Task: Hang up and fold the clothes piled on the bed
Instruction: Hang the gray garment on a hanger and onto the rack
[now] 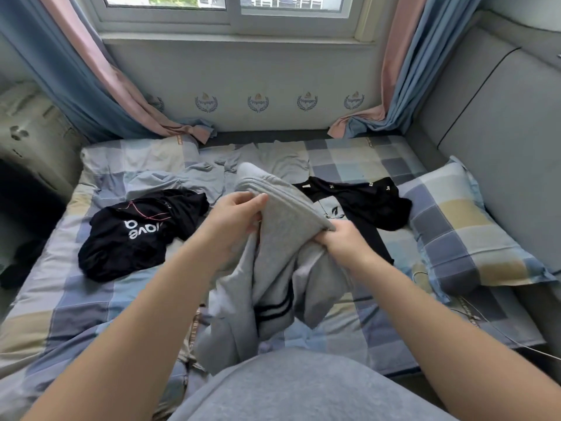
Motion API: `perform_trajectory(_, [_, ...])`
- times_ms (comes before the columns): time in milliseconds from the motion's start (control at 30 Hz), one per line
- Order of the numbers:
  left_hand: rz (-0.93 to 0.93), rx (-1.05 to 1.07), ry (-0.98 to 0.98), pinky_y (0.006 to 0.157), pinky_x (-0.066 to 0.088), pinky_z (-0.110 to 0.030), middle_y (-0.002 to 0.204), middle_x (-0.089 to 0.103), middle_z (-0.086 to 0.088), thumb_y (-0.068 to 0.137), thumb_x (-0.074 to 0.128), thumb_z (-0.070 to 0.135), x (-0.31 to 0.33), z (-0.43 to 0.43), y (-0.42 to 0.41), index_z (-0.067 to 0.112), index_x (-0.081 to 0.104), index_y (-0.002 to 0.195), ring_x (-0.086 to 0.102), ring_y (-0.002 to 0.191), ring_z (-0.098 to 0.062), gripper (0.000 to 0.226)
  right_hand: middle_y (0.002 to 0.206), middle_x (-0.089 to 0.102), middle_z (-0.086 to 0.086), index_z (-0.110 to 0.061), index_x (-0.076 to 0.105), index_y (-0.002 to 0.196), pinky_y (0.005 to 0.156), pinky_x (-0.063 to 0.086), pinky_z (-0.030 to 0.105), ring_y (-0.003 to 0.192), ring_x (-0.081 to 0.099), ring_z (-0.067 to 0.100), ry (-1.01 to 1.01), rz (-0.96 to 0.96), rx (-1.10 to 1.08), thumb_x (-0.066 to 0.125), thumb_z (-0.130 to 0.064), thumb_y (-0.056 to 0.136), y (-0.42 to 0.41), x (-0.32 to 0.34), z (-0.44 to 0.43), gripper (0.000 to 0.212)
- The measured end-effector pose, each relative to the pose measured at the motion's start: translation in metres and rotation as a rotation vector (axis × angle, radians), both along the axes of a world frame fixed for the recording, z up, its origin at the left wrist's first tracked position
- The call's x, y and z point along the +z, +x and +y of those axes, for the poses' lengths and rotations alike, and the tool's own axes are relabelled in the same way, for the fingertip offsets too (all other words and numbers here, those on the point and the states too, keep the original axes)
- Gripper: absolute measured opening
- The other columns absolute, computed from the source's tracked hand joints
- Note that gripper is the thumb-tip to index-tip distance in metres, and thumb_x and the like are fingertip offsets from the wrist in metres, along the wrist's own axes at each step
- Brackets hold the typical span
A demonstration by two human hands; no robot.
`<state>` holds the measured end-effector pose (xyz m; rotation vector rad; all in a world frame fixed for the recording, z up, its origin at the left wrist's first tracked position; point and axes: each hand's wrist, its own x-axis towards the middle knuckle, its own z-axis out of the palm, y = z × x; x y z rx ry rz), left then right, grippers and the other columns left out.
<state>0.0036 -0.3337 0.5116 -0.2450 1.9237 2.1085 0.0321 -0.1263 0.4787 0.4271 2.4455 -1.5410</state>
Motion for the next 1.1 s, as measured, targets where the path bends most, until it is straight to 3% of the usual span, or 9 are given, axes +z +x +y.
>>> perform_trajectory(67, [0.028, -0.069, -0.159, 0.069, 0.046, -0.019, 0.101, 0.070, 0.001, 0.094, 0.069, 0.022, -0.003, -0.004, 0.002, 0.011, 0.066, 0.114, 0.064, 0.088, -0.011, 0.023, 0.103, 0.070, 0.032, 0.015, 0.066, 0.100, 0.077, 0.051, 0.040, 0.086, 0.064, 0.026, -0.178, -0.042, -0.116, 0.062, 0.000, 0.090, -0.010, 0.005, 0.002, 0.019])
perform_trajectory(167, [-0.003, -0.243, -0.352, 0.072, 0.047, -0.021, 0.113, 0.070, 0.005, 0.086, 0.076, 0.043, -0.018, -0.003, 0.018, 0.020, 0.063, 0.124, 0.066, 0.098, -0.006, 0.046, 0.112, 0.068, 0.032, 0.011, 0.068, 0.110, 0.093, 0.054, 0.052, 0.105, 0.068, 0.042, -0.328, -0.111, -0.213, 0.060, 0.000, 0.091, -0.019, 0.010, -0.007, 0.023])
perform_trajectory(333, [-0.082, -0.536, -0.229, 0.076, 0.050, -0.012, 0.104, 0.074, 0.023, 0.079, 0.069, 0.066, -0.061, -0.003, 0.042, 0.035, 0.069, 0.112, 0.068, 0.097, 0.004, 0.045, 0.113, 0.069, 0.029, 0.009, 0.067, 0.112, 0.098, 0.054, 0.053, 0.106, 0.069, 0.039, -0.419, -0.121, -0.233, 0.063, -0.006, 0.094, -0.020, 0.011, -0.018, 0.024])
perform_trajectory(467, [-0.257, -0.531, -0.285, 0.087, 0.045, -0.025, 0.109, 0.073, 0.023, 0.052, 0.051, 0.102, -0.092, -0.005, 0.053, 0.045, 0.071, 0.105, 0.067, 0.104, -0.002, 0.080, 0.096, 0.072, 0.019, 0.005, 0.070, 0.100, 0.088, 0.057, 0.044, 0.090, 0.070, 0.029, -0.513, -0.053, -0.263, 0.061, -0.007, 0.097, -0.017, 0.013, -0.012, 0.016])
perform_trajectory(567, [-0.397, -0.559, -0.290, 0.093, 0.040, -0.039, 0.122, 0.067, 0.022, 0.038, 0.039, 0.110, -0.107, -0.001, 0.054, 0.048, 0.061, 0.116, 0.064, 0.106, -0.007, 0.103, 0.092, 0.071, 0.016, 0.004, 0.069, 0.097, 0.087, 0.057, 0.040, 0.088, 0.070, 0.027, -0.632, -0.005, -0.321, 0.057, -0.005, 0.098, -0.017, 0.015, -0.003, 0.016])
perform_trajectory(733, [-0.630, -0.486, 0.193, 0.094, 0.051, -0.051, 0.125, 0.071, -0.006, 0.051, 0.050, 0.102, -0.116, 0.005, 0.052, 0.027, 0.058, 0.135, 0.069, 0.114, -0.026, 0.113, 0.100, 0.070, 0.020, 0.006, 0.069, 0.106, 0.092, 0.057, 0.043, 0.093, 0.070, 0.029, -0.726, 0.050, -0.432, 0.057, -0.007, 0.098, -0.015, 0.017, 0.008, 0.019])
perform_trajectory(833, [-0.652, -0.323, 0.404, 0.102, 0.049, -0.052, 0.131, 0.067, -0.014, 0.069, 0.049, 0.090, -0.107, 0.011, 0.046, 0.016, 0.059, 0.136, 0.064, 0.119, -0.036, 0.099, 0.113, 0.068, 0.026, 0.012, 0.064, 0.119, 0.100, 0.054, 0.047, 0.105, 0.068, 0.035, -0.728, 0.085, -0.466, 0.058, -0.009, 0.099, -0.014, 0.015, 0.013, 0.030])
perform_trajectory(967, [-0.643, -0.025, 0.531, 0.098, 0.054, -0.044, 0.130, 0.067, -0.013, 0.095, 0.063, 0.041, -0.100, 0.020, 0.037, 0.016, 0.057, 0.140, 0.069, 0.108, -0.028, 0.052, 0.114, 0.067, 0.028, 0.014, 0.062, 0.120, 0.094, 0.057, 0.045, 0.102, 0.070, 0.035, -0.772, 0.139, -0.470, 0.058, -0.009, 0.099, -0.010, 0.010, 0.013, 0.031])
perform_trajectory(1100, [-0.758, -0.094, 0.543, 0.080, 0.060, -0.040, 0.122, 0.070, -0.012, 0.077, 0.071, 0.032, -0.094, 0.020, 0.040, 0.012, 0.067, 0.125, 0.070, 0.097, -0.027, 0.052, 0.108, 0.069, 0.023, 0.011, 0.062, 0.119, 0.083, 0.059, 0.039, 0.096, 0.071, 0.030, -0.832, 0.169, -0.477, 0.057, -0.008, 0.100, -0.007, 0.001, 0.010, 0.028])
